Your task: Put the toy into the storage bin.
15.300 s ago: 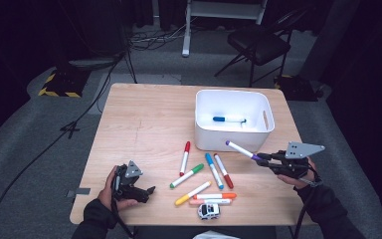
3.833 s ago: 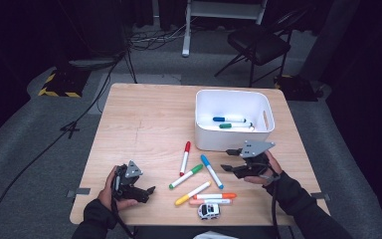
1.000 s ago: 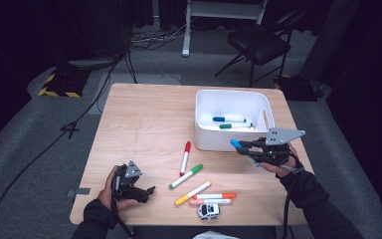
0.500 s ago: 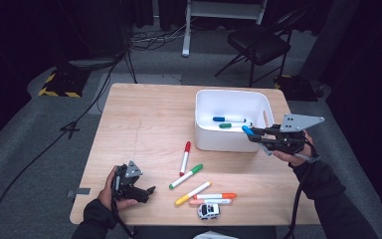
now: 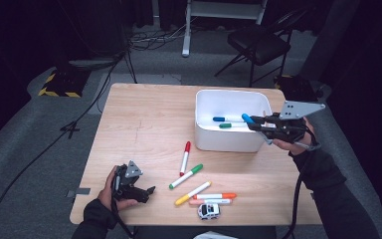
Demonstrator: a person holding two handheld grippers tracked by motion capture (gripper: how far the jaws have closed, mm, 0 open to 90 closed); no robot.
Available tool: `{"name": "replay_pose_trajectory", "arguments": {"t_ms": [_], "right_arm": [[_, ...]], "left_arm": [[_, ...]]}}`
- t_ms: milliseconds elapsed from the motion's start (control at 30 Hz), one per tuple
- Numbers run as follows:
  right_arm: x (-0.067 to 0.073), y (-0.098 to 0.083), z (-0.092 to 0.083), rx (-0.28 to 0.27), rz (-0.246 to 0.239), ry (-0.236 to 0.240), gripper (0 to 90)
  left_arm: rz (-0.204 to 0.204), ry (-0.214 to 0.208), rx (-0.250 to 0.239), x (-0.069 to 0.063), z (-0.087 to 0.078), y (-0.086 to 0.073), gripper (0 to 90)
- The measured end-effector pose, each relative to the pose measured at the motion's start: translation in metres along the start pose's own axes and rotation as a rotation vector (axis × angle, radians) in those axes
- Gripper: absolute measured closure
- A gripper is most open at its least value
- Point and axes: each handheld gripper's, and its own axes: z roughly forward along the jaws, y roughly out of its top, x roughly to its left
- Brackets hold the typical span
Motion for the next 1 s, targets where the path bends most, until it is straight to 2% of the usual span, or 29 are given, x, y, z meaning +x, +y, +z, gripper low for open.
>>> {"name": "replay_pose_trajectory", "arguments": {"t_ms": [333,467,533,600,667,1000], "right_arm": [[-0.019,0.009,0.017,0.021,0.009,-0.036,75.1],[-0.029,0.007,0.027,0.061,0.007,-0.061,75.1],[-0.036,0.006,0.032,0.063,0.026,-0.063,75.1],[-0.040,0.005,0.037,0.085,0.014,-0.085,75.1],[-0.044,0.004,0.040,0.090,0.028,-0.083,75.1],[-0.053,-0.002,0.065,0.145,0.028,-0.083,75.1]], "left_arm": [[0.000,0.000,-0.001,0.000,0.000,0.000,1.3],[0.000,0.000,-0.001,0.000,0.000,0.000,1.3],[0.000,0.000,0.000,0.000,0.000,0.000,1.3],[0.000,0.000,0.000,0.000,0.000,0.000,1.3],[0.000,0.000,-0.001,0.000,0.000,0.000,1.3],[0.000,0.000,-0.001,0.000,0.000,0.000,1.3]]}}
